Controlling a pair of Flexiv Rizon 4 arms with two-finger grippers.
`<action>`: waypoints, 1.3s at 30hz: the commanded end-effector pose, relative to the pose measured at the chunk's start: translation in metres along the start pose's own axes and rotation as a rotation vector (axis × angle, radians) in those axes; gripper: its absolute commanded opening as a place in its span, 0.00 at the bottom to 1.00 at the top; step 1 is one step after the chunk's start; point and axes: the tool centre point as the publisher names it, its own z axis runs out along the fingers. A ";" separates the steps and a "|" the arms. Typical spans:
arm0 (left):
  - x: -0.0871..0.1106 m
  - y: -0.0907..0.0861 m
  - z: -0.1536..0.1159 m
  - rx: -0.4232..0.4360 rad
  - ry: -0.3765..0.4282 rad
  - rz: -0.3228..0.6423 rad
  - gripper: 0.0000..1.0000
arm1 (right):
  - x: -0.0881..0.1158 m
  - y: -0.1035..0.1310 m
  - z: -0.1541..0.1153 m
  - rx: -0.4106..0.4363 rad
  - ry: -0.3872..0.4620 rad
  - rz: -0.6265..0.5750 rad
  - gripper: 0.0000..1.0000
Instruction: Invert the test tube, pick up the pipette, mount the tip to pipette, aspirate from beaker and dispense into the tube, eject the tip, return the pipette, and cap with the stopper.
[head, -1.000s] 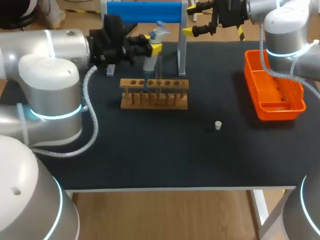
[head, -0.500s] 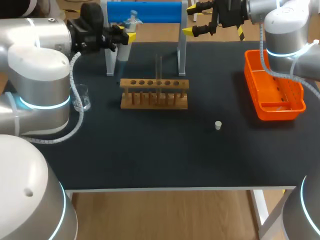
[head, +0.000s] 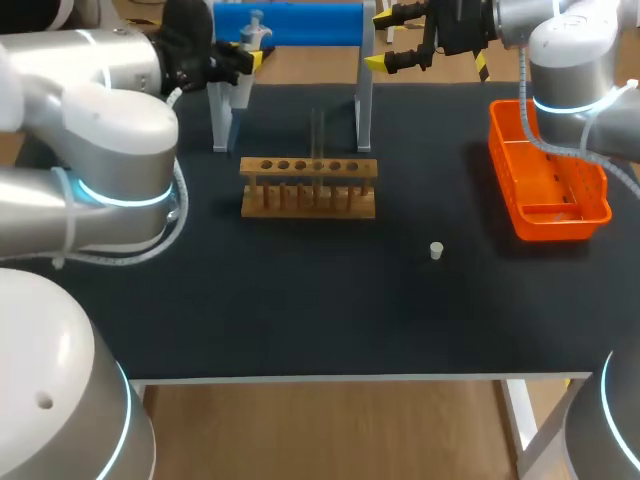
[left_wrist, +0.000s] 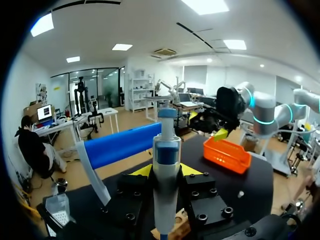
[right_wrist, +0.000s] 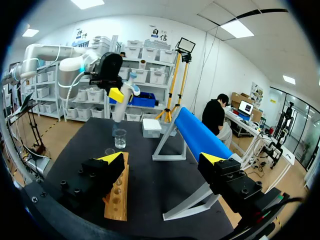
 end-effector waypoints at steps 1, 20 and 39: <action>-0.009 -0.003 0.018 -0.014 -0.042 -0.008 0.00 | -0.001 0.001 -0.001 0.003 0.003 0.001 1.00; -0.063 -0.015 0.049 -0.052 -0.150 -0.028 0.00 | -0.001 0.001 -0.001 0.003 0.003 0.001 1.00; -0.111 -0.024 0.069 -0.124 -0.256 -0.086 0.00 | -0.001 0.001 -0.001 0.003 0.003 0.001 1.00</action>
